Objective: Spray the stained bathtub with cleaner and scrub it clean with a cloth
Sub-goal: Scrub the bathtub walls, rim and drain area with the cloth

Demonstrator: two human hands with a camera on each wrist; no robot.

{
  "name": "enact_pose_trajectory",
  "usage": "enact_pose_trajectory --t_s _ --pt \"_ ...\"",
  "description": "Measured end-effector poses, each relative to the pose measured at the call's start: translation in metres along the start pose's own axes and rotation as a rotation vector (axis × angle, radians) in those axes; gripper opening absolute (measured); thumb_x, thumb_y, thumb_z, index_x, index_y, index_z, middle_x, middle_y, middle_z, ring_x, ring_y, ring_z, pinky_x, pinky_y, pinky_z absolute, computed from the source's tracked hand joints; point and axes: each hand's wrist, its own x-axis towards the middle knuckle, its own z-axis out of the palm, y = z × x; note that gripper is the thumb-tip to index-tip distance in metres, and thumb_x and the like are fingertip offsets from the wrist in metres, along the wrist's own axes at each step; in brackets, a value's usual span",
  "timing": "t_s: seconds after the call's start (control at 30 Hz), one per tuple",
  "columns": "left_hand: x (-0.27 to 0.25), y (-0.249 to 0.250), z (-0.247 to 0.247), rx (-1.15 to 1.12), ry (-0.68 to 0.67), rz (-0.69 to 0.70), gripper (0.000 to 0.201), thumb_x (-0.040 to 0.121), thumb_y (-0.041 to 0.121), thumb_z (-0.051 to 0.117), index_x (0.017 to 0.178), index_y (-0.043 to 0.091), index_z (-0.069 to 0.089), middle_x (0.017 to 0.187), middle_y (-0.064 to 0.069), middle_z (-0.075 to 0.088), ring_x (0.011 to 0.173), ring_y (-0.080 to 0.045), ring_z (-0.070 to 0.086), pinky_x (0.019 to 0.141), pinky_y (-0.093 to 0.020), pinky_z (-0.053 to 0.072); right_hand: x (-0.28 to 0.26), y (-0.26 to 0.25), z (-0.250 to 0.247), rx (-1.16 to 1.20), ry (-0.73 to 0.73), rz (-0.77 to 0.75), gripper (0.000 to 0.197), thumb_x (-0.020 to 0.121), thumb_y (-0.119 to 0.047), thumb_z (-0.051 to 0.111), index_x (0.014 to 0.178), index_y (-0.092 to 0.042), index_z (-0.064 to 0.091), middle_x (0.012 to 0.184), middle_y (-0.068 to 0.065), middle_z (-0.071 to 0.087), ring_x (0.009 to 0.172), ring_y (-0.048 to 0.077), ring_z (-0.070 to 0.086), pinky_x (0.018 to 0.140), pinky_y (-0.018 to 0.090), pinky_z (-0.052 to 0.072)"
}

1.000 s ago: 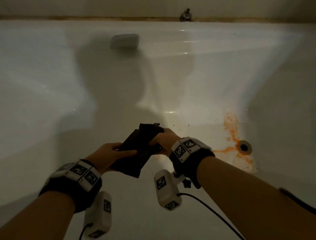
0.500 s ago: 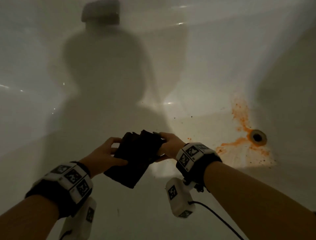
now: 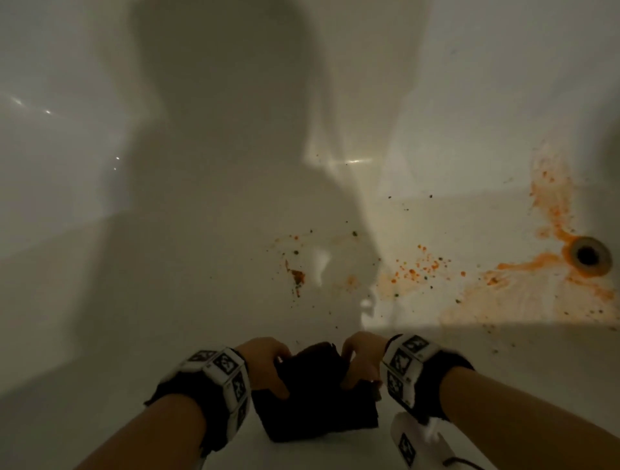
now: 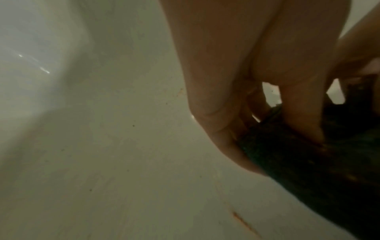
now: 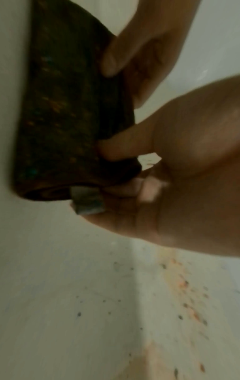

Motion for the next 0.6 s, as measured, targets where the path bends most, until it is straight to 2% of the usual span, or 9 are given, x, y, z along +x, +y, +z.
enact_pose_trajectory --t_s 0.1,0.17,0.23,0.3,0.33,0.37,0.43,0.5,0.6 --pt "0.02 -0.005 0.012 0.043 0.034 -0.016 0.046 0.091 0.02 0.059 0.135 0.015 0.047 0.139 -0.006 0.047 0.126 -0.023 0.045 0.104 -0.029 0.036 0.03 0.006 0.017 -0.188 0.048 0.03 0.031 0.086 -0.022 0.063 0.112 -0.006 0.056 0.118 0.011 0.058 0.109 0.028 0.056 0.096 0.039 0.048" --pt "0.03 -0.009 0.018 0.058 0.054 -0.036 0.047 0.094 0.019 0.053 0.139 0.015 0.04 0.14 -0.008 0.046 0.126 -0.023 0.046 0.101 -0.027 0.038 0.048 0.007 0.022 -0.276 0.06 0.048 0.015 0.086 -0.023 0.062 0.085 -0.01 0.055 0.092 0.009 0.059 0.089 0.025 0.058 0.088 0.039 0.05" --pt "0.039 -0.013 0.023 0.088 0.061 -0.044 0.046 0.096 0.021 0.05 0.14 0.014 0.038 0.141 -0.008 0.045 0.127 -0.022 0.046 0.098 -0.025 0.038 0.059 0.005 0.023 -0.368 0.064 0.045 0.023 0.085 -0.023 0.062 0.069 -0.017 0.046 0.071 0.005 0.047 0.073 0.022 0.052 0.078 0.035 0.047" --pt "0.045 -0.018 0.023 0.115 0.074 -0.048 0.046 0.095 0.023 0.053 0.138 0.015 0.041 0.139 -0.008 0.047 0.125 -0.021 0.047 0.096 -0.024 0.039 0.056 -0.003 0.024 -0.475 0.118 0.006 0.02 0.088 -0.02 0.06 0.08 -0.016 0.042 0.064 0.003 0.033 0.071 0.022 0.049 0.075 0.034 0.04" --pt "0.047 -0.021 0.023 0.121 0.079 -0.056 0.046 0.093 0.025 0.056 0.136 0.016 0.043 0.138 -0.008 0.047 0.124 -0.021 0.048 0.097 -0.025 0.04 0.052 -0.009 0.025 -0.543 0.145 -0.031 0.018 0.09 -0.018 0.057 0.089 -0.015 0.039 0.066 0.002 0.031 0.081 0.025 0.053 0.078 0.034 0.041" --pt "0.049 -0.025 0.023 0.129 0.091 -0.064 0.047 0.091 0.027 0.059 0.135 0.017 0.044 0.136 -0.007 0.048 0.123 -0.021 0.048 0.098 -0.027 0.04 0.045 -0.016 0.026 -0.621 0.164 -0.078 0.016 0.092 -0.017 0.054 0.096 -0.017 0.039 0.073 0.004 0.038 0.096 0.027 0.056 0.083 0.036 0.043" --pt "0.053 -0.033 0.02 0.147 0.16 -0.081 0.046 0.09 0.028 0.06 0.133 0.021 0.045 0.135 -0.004 0.045 0.123 -0.02 0.046 0.101 -0.028 0.038 0.033 -0.031 0.03 -0.793 0.194 -0.232 0.031 0.091 -0.016 0.054 0.12 -0.017 0.04 0.109 0.014 0.046 0.112 0.034 0.05 0.086 0.042 0.047" --pt "0.054 -0.042 0.012 0.143 0.314 -0.111 0.044 0.093 0.022 0.053 0.135 0.023 0.042 0.138 -0.002 0.04 0.126 -0.018 0.043 0.104 -0.029 0.037 0.034 -0.039 0.037 -0.943 0.174 -0.46 0.05 0.094 -0.02 0.05 0.139 -0.017 0.028 0.136 0.016 0.031 0.114 0.036 0.042 0.081 0.044 0.044" --pt "0.05 -0.059 -0.007 0.052 0.5 -0.178 0.055 0.096 0.011 0.038 0.148 0.022 0.022 0.153 -0.001 0.022 0.138 -0.019 0.029 0.112 -0.033 0.029 0.039 -0.038 0.044 -1.086 -0.124 -0.609 0.061 0.096 -0.021 0.047 0.148 -0.026 0.015 0.151 0.012 0.018 0.125 0.036 0.036 0.09 0.046 0.042"
